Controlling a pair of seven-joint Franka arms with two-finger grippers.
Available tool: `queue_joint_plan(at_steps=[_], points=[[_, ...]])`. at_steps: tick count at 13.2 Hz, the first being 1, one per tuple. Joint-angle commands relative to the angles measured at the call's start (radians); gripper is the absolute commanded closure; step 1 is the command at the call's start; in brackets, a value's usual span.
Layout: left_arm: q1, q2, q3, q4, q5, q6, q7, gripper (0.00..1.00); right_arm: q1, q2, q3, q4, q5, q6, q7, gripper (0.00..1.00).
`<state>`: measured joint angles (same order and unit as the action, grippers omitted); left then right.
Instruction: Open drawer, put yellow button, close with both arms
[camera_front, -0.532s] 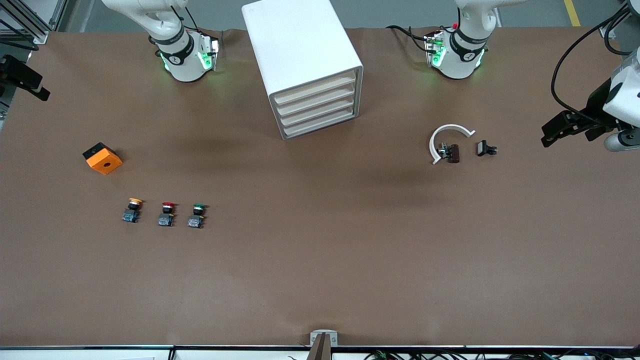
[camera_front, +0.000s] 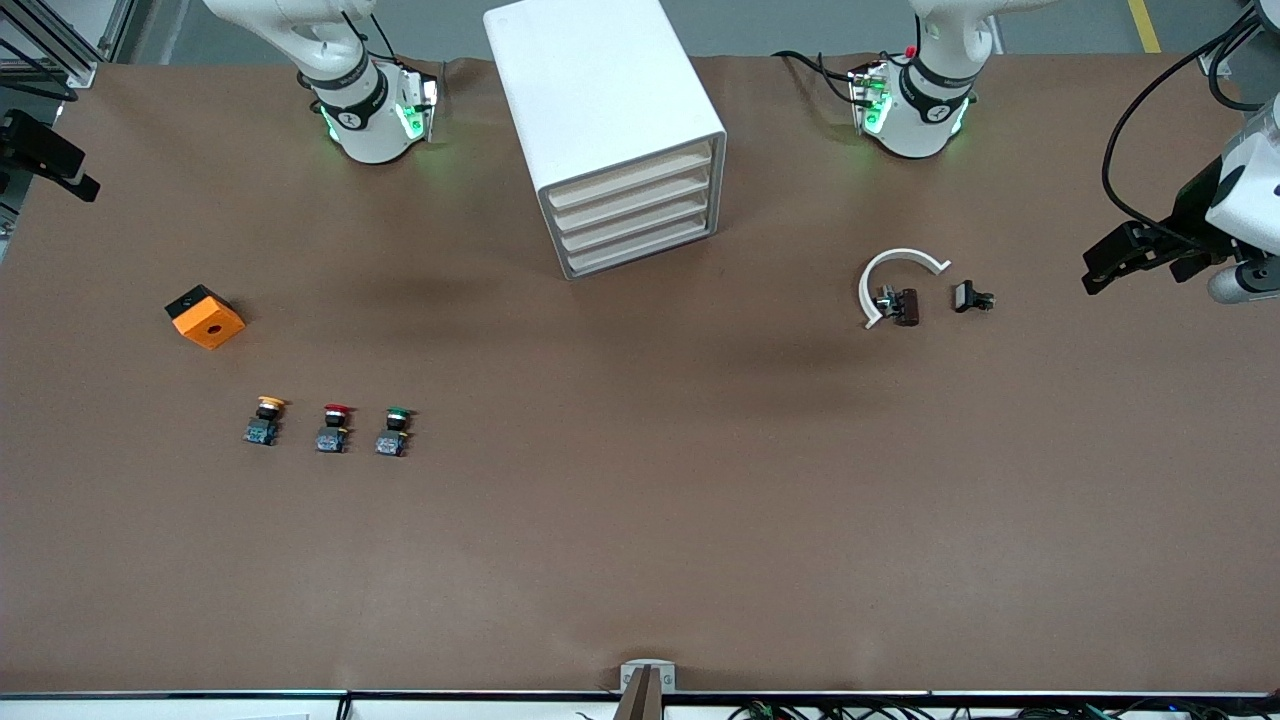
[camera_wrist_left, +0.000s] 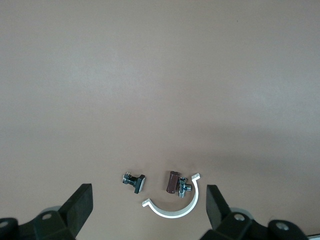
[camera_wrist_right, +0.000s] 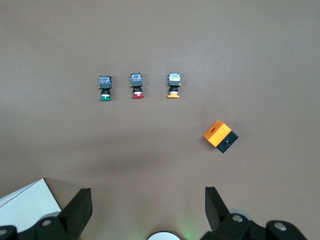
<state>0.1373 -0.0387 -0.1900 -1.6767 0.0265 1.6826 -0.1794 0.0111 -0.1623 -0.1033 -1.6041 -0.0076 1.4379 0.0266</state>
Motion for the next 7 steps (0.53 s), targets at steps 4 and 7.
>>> queue_joint_plan(at_steps=[4,7], points=[[0.011,0.100,-0.002,0.040,0.010,-0.023,0.003,0.00,-0.003,-0.002,0.005,0.004,-0.011,-0.002,-0.010,0.00],[-0.007,0.123,-0.003,0.090,0.020,-0.098,-0.006,0.00,-0.003,-0.002,0.005,0.006,-0.011,-0.004,-0.010,0.00]])
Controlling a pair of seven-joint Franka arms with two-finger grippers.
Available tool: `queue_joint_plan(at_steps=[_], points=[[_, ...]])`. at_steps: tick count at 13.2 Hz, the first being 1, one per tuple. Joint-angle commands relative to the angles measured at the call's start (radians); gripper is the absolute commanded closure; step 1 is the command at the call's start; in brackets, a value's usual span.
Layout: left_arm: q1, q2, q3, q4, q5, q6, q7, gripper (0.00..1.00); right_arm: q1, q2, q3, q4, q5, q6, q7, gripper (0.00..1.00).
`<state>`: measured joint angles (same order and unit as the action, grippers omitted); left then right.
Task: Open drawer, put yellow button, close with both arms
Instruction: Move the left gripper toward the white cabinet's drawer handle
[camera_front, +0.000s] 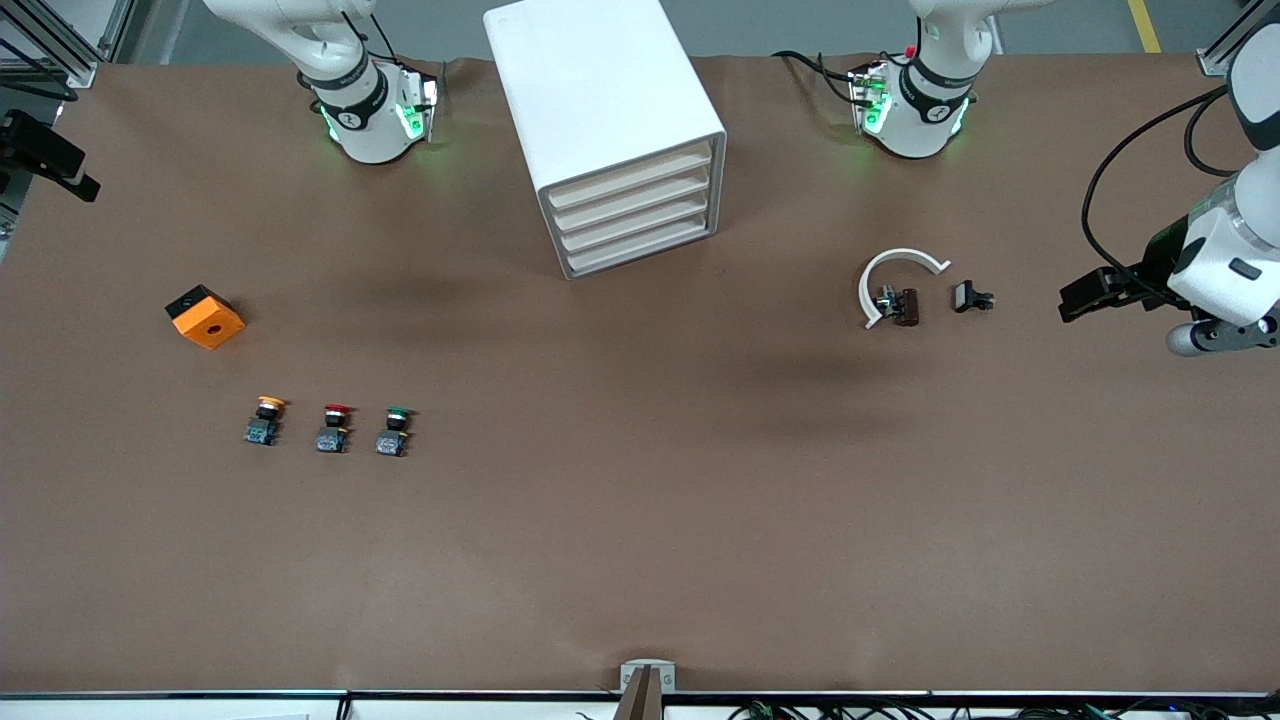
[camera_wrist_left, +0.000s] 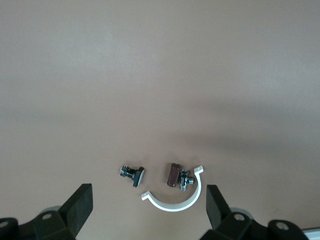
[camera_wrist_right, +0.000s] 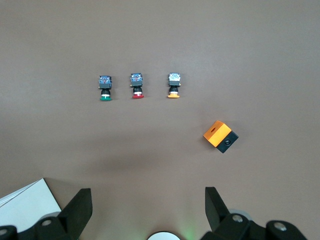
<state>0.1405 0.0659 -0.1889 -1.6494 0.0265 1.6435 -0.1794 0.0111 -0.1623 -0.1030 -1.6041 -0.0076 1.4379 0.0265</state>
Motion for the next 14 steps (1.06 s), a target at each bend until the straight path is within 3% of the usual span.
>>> queue_joint_plan(at_steps=[1,3,6,11,14], points=[[-0.019,0.020,-0.007,0.063,0.020,-0.060,-0.026,0.00,-0.003,-0.002,0.005,0.006,-0.011,-0.007,-0.010,0.00],[-0.054,0.020,-0.017,0.066,0.006,-0.062,-0.191,0.00,-0.011,0.001,0.000,0.006,-0.011,-0.007,-0.010,0.00],[-0.188,0.060,-0.017,0.080,0.003,-0.060,-0.488,0.00,-0.013,0.041,-0.001,0.007,-0.028,-0.004,-0.004,0.00],[-0.369,0.277,-0.018,0.262,-0.027,-0.057,-1.014,0.00,-0.026,0.118,-0.003,0.021,-0.028,0.018,-0.019,0.00],[-0.452,0.372,-0.018,0.276,-0.028,-0.053,-1.362,0.00,-0.036,0.138,-0.003,0.026,-0.032,0.032,-0.102,0.00]])
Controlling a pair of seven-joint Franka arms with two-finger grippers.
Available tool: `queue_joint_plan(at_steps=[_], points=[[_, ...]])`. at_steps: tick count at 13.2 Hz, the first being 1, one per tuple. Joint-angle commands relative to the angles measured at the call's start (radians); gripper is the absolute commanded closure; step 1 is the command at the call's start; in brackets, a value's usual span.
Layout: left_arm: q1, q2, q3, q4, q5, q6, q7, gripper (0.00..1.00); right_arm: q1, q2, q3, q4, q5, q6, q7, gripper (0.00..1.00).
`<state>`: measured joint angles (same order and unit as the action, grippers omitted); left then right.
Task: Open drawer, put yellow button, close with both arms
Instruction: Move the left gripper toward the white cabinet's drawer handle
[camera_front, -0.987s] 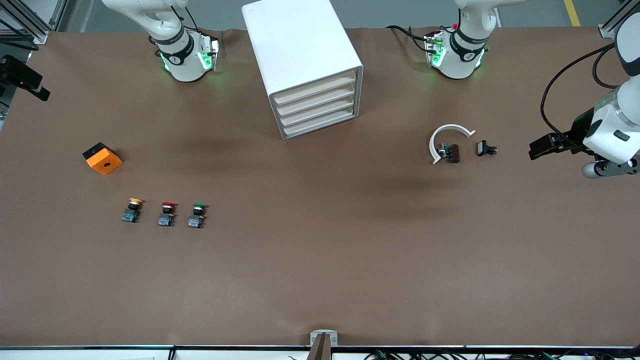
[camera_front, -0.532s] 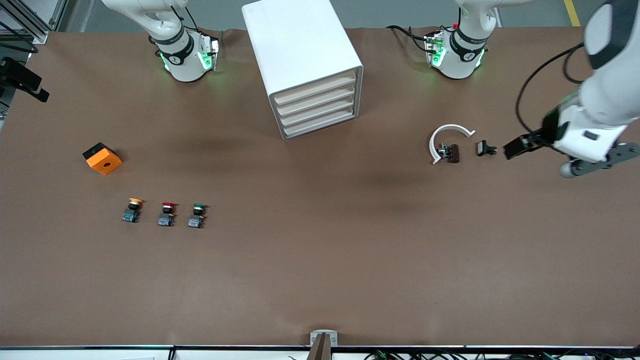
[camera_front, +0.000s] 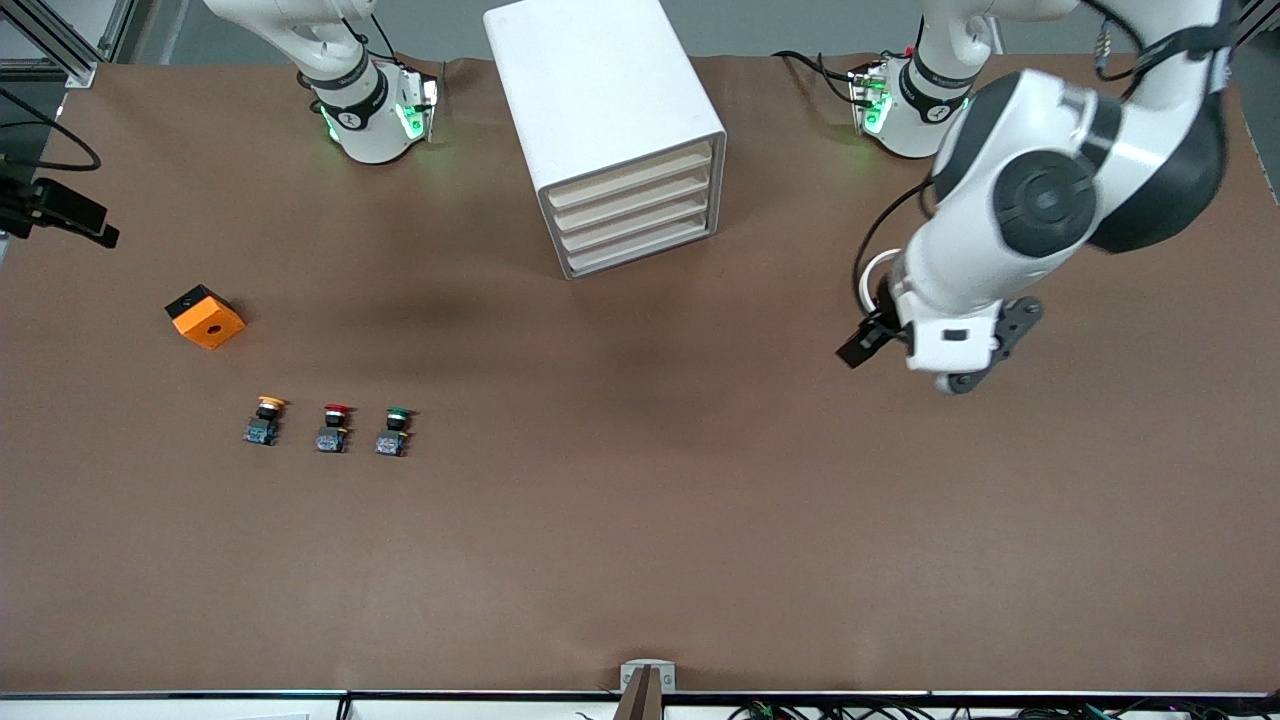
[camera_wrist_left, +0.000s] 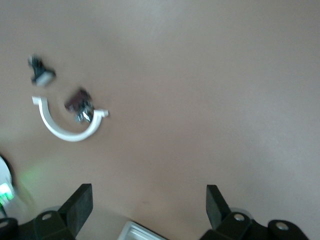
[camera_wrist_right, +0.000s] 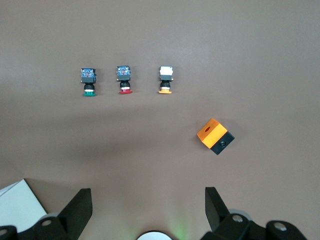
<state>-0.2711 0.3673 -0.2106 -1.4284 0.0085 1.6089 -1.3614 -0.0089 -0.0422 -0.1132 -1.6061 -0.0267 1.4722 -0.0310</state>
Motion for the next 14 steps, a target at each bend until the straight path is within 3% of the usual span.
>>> queue_joint_plan(at_steps=[1,2,4,7,10,14], points=[[-0.078,0.108,0.004,0.069,-0.010,-0.018,-0.321,0.00,-0.031,0.043,0.006,0.028,-0.012,0.002,-0.046,0.00],[-0.107,0.148,0.001,0.081,-0.013,-0.018,-0.438,0.00,-0.049,0.085,0.007,0.028,-0.003,0.003,-0.044,0.00],[-0.143,0.208,0.005,0.080,-0.137,-0.021,-0.633,0.00,-0.059,0.107,0.007,0.034,0.005,0.005,-0.050,0.00],[-0.131,0.248,0.011,0.074,-0.325,-0.027,-0.714,0.00,-0.052,0.116,0.007,0.014,-0.012,0.034,-0.038,0.00],[-0.134,0.295,0.011,0.072,-0.535,-0.027,-0.714,0.00,-0.071,0.130,0.007,-0.098,-0.007,0.202,-0.033,0.00],[-0.161,0.352,0.010,0.062,-0.741,-0.027,-0.767,0.00,-0.085,0.154,0.009,-0.313,0.020,0.555,-0.021,0.00]])
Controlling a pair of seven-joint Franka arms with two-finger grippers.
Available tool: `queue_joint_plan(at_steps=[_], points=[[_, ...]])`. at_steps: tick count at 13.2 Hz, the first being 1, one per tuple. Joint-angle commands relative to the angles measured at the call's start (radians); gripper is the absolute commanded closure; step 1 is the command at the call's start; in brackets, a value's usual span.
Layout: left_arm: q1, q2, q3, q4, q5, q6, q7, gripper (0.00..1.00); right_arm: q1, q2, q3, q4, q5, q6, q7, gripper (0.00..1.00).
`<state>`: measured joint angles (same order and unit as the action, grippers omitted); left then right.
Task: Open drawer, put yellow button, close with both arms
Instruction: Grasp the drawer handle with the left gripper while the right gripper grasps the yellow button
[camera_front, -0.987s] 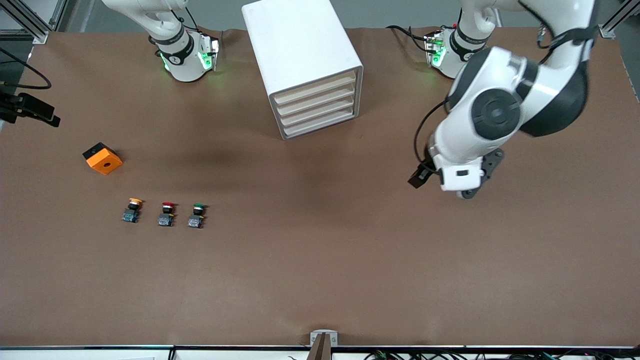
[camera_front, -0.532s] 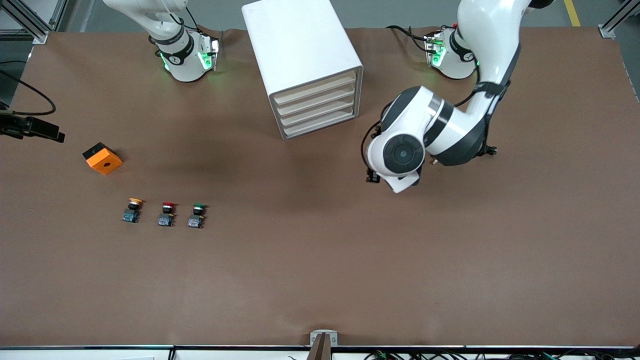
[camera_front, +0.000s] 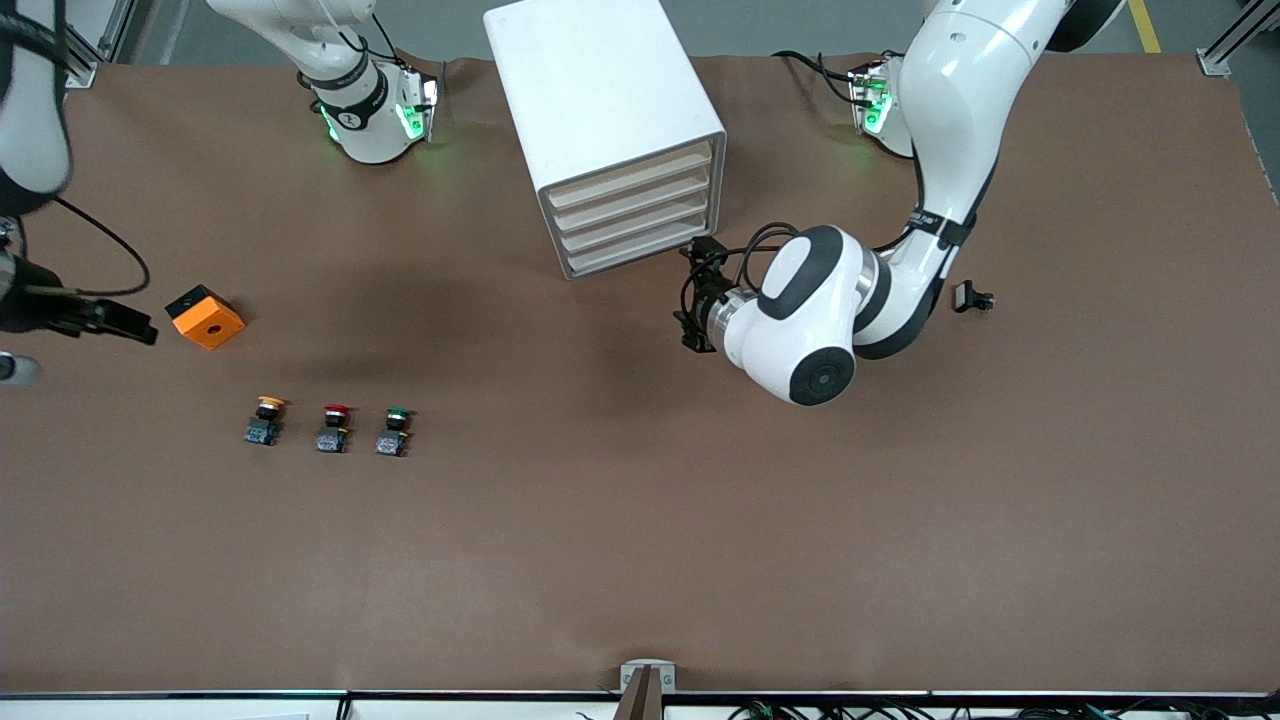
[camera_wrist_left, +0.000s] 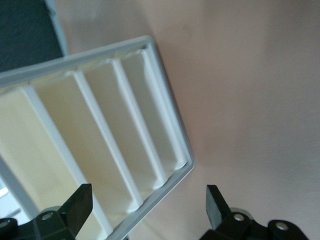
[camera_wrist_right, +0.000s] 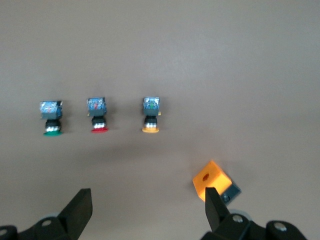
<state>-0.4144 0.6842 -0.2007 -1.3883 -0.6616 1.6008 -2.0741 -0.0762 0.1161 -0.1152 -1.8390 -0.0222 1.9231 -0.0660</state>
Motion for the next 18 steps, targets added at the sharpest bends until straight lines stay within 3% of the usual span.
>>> queue_joint_plan(at_steps=[1,4,8,13,15,18], points=[[-0.026,0.050,0.001,0.023,-0.116,-0.019,-0.108,0.00,-0.022,0.022,0.011,-0.100,0.048,0.153,0.018,0.00],[-0.068,0.074,-0.005,0.020,-0.135,-0.060,-0.242,0.00,-0.034,0.095,0.011,-0.120,0.108,0.253,0.018,0.00],[-0.099,0.074,-0.002,0.022,-0.142,-0.202,-0.368,0.04,-0.031,0.193,0.012,-0.166,0.110,0.445,0.018,0.00],[-0.167,0.081,-0.003,0.003,-0.150,-0.243,-0.428,0.38,-0.030,0.318,0.012,-0.167,0.113,0.595,0.020,0.00],[-0.176,0.080,-0.006,0.000,-0.153,-0.258,-0.429,0.43,-0.028,0.370,0.017,-0.190,0.114,0.701,0.020,0.00],[-0.176,0.083,-0.006,0.002,-0.154,-0.260,-0.448,0.72,-0.020,0.419,0.023,-0.224,0.114,0.829,0.023,0.00]])
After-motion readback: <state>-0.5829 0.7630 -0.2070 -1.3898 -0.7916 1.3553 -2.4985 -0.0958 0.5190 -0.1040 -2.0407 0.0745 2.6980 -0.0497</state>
